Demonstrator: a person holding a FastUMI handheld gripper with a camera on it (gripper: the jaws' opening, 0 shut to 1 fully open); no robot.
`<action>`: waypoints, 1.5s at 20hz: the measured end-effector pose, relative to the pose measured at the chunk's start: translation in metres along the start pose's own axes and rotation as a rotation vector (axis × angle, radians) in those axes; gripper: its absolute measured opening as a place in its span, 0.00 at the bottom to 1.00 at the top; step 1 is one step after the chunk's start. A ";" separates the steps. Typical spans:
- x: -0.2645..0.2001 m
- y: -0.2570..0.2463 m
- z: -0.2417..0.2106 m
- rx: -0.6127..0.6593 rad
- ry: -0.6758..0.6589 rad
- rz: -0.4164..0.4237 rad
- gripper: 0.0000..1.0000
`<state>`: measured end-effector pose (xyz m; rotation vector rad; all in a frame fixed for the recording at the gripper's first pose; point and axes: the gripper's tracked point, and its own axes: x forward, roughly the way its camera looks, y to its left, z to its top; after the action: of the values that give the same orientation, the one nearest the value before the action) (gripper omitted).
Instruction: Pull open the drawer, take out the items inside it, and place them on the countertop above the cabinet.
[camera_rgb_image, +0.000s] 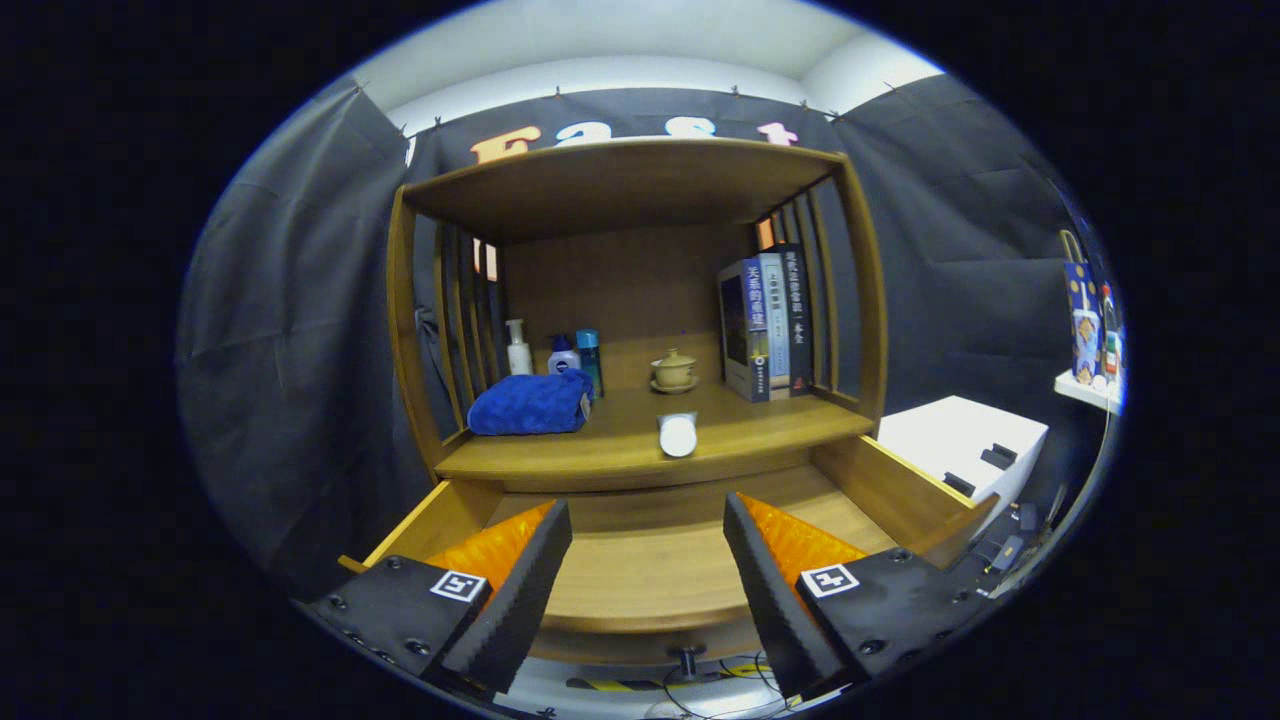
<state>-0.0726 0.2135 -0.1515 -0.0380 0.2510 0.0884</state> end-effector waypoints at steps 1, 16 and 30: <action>-0.009 -0.003 -0.005 0.017 0.003 -0.001 0.99; -0.016 -0.025 -0.079 -0.069 0.124 -0.047 0.99; 0.010 -0.029 -0.073 0.000 0.156 -0.051 0.97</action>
<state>-0.0786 0.1816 -0.2235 -0.0509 0.4058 0.0346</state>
